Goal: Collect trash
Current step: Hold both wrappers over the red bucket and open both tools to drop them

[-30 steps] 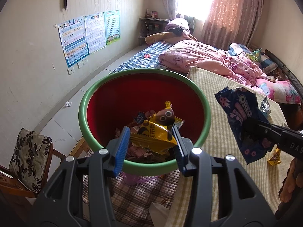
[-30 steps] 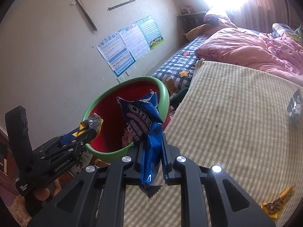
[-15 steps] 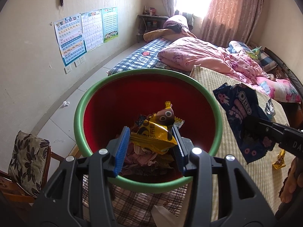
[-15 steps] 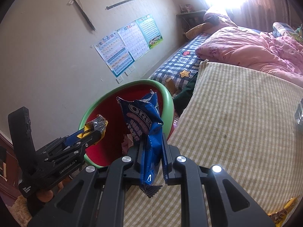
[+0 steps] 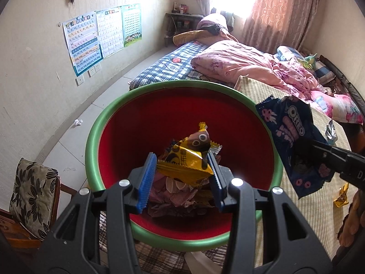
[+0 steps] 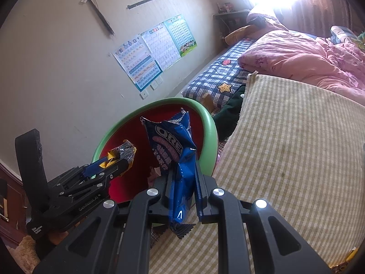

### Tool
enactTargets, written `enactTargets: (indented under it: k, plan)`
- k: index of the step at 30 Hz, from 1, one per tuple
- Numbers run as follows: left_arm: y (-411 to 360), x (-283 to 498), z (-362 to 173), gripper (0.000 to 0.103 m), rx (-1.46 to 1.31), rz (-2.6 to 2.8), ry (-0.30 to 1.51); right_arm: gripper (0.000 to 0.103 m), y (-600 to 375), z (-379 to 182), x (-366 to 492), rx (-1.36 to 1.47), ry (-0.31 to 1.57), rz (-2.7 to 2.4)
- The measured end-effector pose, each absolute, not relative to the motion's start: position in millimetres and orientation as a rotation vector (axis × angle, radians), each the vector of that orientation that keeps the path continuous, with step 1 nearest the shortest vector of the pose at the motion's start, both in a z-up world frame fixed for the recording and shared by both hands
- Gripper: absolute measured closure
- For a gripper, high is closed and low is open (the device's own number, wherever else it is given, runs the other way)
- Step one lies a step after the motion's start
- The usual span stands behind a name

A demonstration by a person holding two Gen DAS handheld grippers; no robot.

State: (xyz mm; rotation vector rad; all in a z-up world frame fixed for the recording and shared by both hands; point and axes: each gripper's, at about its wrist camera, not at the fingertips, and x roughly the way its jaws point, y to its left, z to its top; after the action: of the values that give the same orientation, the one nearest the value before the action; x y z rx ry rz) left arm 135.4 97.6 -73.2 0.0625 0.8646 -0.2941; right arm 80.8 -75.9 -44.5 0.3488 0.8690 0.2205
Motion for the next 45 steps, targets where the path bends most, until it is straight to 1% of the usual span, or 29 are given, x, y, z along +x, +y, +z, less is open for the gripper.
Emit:
enactTargets:
  k: [33, 34, 35, 36, 37, 38, 39, 41, 43, 45]
  plan:
    - [95.2, 148.6, -83.3, 0.06, 0.049, -0.299, 0.913, 0.088, -66.3, -39.4, 116.2, 0.338, 0.873, 0.279]
    - [94.7, 149.7, -84.0, 0.056, 0.05, -0.3, 0.918, 0.088, -65.9, -39.6, 117.3, 0.338, 0.872, 0.281]
    - [94.4, 151.0, -85.5, 0.054, 0.052, -0.301, 0.929, 0.087, -66.0, -39.6, 118.1, 0.342, 0.87, 0.283]
    - [94.9, 152.2, -86.4, 0.047, 0.054, -0.294, 0.933, 0.078, -65.7, -39.5, 119.1, 0.346, 0.869, 0.28]
    - [95.4, 152.4, -86.5, 0.039, 0.055, -0.287, 0.932, 0.061, -66.5, -39.7, 118.1, 0.355, 0.865, 0.278]
    - [96.8, 151.9, -87.0, 0.036, 0.054, -0.276, 0.929, 0.055, -68.3, -39.4, 117.2, 0.366, 0.859, 0.274]
    - [97.2, 151.8, -87.2, 0.033, 0.055, -0.269, 0.929, 0.051, -70.8, -38.9, 115.4, 0.374, 0.85, 0.268]
    - [98.2, 151.5, -88.4, 0.031, 0.057, -0.257, 0.936, 0.051, -75.6, -37.3, 112.8, 0.377, 0.846, 0.253]
    - [96.5, 149.8, -87.8, 0.027, 0.06, -0.249, 0.932, 0.044, -85.4, -36.2, 105.7, 0.38, 0.839, 0.219]
    - [94.3, 146.9, -85.6, 0.026, 0.054, -0.244, 0.921, 0.044, -101.2, -36.1, 92.8, 0.382, 0.834, 0.17]
